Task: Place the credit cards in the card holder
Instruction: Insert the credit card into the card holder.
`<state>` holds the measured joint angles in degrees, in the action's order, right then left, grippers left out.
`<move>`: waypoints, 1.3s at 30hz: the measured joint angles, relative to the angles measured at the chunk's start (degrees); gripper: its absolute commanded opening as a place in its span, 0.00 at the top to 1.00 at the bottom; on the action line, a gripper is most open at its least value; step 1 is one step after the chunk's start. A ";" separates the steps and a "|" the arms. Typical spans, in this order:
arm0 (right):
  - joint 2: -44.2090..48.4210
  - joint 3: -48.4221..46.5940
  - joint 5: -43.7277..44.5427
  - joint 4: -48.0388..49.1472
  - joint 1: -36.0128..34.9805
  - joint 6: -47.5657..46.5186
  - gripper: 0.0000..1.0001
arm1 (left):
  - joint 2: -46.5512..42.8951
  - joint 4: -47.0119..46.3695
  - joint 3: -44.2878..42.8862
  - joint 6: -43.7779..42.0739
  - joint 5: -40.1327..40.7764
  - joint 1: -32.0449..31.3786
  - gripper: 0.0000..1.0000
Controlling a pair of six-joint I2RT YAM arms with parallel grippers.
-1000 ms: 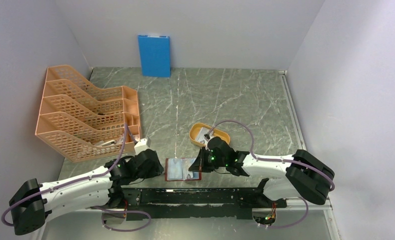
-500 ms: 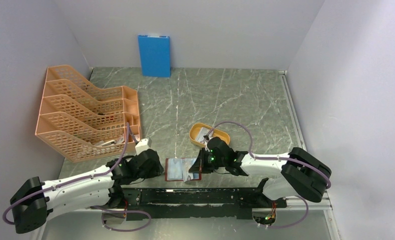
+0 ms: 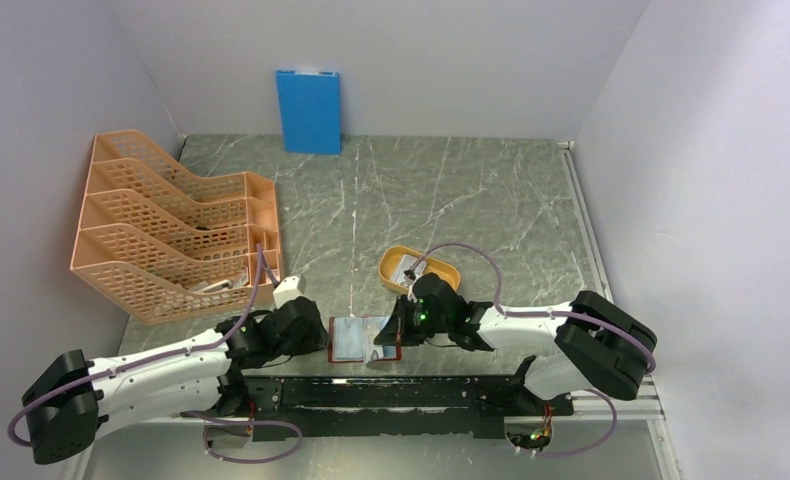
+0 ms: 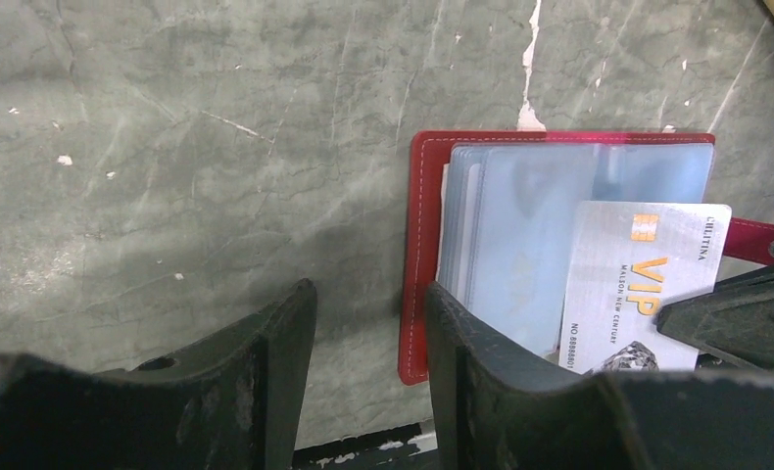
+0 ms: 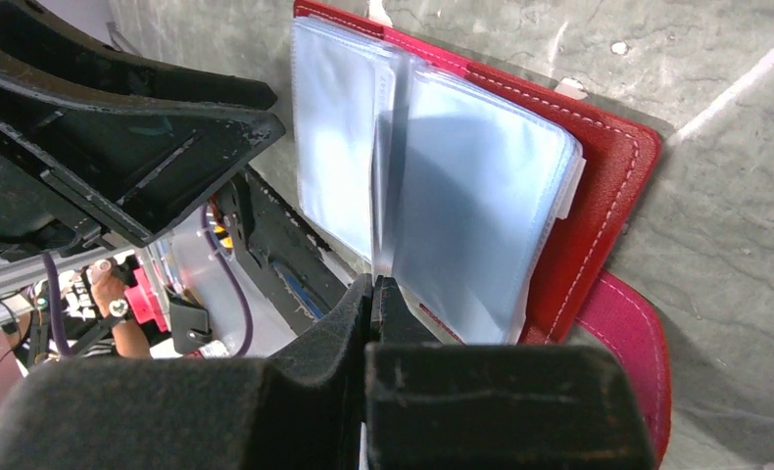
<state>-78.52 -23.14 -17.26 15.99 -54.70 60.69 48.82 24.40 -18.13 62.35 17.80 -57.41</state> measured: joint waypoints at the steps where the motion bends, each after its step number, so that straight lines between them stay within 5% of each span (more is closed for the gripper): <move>1: 0.00 0.00 0.02 0.33 0.00 0.02 1.00 | 0.28 -0.37 0.00 -0.02 -0.04 0.00 0.50; 39: -3.39 0.00 2.64 6.08 0.00 0.15 1.00 | 1.84 -5.35 0.90 -0.13 -1.75 0.00 0.53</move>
<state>-81.91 -23.14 -14.61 22.06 -54.70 60.84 50.65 19.05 -17.23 62.22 16.05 -57.41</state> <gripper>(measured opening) 0.009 0.473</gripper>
